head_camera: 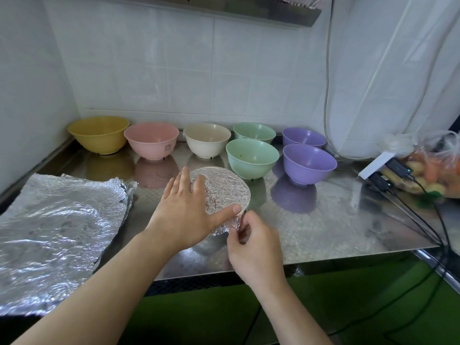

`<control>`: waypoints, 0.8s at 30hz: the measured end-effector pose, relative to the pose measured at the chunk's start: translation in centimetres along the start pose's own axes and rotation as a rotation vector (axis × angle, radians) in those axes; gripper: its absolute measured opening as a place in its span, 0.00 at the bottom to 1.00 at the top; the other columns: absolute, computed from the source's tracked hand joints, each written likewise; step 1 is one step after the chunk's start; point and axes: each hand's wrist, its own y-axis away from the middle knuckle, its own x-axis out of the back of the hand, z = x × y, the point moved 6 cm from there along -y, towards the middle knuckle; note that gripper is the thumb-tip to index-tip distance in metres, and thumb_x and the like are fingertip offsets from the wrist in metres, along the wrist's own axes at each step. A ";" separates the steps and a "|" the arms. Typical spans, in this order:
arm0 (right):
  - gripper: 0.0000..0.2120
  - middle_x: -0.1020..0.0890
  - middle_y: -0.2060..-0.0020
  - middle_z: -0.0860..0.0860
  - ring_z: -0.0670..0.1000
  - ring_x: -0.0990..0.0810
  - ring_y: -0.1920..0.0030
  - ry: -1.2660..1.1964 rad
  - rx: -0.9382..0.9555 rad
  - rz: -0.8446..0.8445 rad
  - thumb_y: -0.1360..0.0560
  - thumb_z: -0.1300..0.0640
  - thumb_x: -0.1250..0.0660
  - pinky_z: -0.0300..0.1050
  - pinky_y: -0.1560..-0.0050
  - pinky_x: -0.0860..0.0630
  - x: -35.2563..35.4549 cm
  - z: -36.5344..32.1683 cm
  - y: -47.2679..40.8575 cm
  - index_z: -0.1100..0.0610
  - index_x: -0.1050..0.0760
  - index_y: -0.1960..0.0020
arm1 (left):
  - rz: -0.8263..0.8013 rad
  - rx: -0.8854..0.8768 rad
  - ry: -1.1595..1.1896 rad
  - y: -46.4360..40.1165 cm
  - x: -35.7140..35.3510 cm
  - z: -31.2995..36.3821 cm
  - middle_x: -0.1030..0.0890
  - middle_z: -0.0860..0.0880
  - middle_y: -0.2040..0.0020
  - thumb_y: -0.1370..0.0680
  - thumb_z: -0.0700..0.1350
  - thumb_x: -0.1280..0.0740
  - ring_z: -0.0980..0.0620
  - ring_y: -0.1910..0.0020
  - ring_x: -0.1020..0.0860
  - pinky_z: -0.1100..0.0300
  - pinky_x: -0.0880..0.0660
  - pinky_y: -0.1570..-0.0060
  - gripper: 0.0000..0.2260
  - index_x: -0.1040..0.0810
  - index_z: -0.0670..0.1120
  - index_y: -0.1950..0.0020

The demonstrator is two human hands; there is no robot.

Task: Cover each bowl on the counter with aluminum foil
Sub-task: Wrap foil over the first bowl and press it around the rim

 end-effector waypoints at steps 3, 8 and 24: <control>0.16 0.23 0.70 0.45 0.47 0.22 0.67 0.021 -0.013 -0.019 0.23 0.51 0.27 0.50 0.65 0.23 -0.1 0.0 0.0 0.47 0.33 0.61 | -0.004 0.002 0.010 0.0 0.0 0.0 0.52 0.34 0.16 0.36 0.87 0.59 0.41 0.15 0.54 0.44 0.53 0.17 0.58 0.44 0.47 0.18; 0.14 0.23 0.70 0.44 0.46 0.23 0.66 0.028 -0.029 -0.038 0.22 0.51 0.26 0.43 0.66 0.27 0.0 0.1 0.0 0.47 0.30 0.61 | -0.020 0.001 0.016 0.0 0.1 0.0 0.53 0.35 0.16 0.37 0.88 0.57 0.41 0.15 0.54 0.45 0.54 0.17 0.61 0.45 0.47 0.17; 0.11 0.22 0.76 0.47 0.52 0.22 0.76 0.568 0.137 0.012 0.34 0.49 0.23 0.41 0.72 0.35 -1.3 -1.9 0.3 0.53 0.21 0.69 | -0.084 -0.045 -0.014 0.4 0.7 0.4 0.60 0.37 0.16 0.34 0.80 0.34 0.42 0.16 0.60 0.47 0.58 0.17 0.60 0.55 0.45 0.16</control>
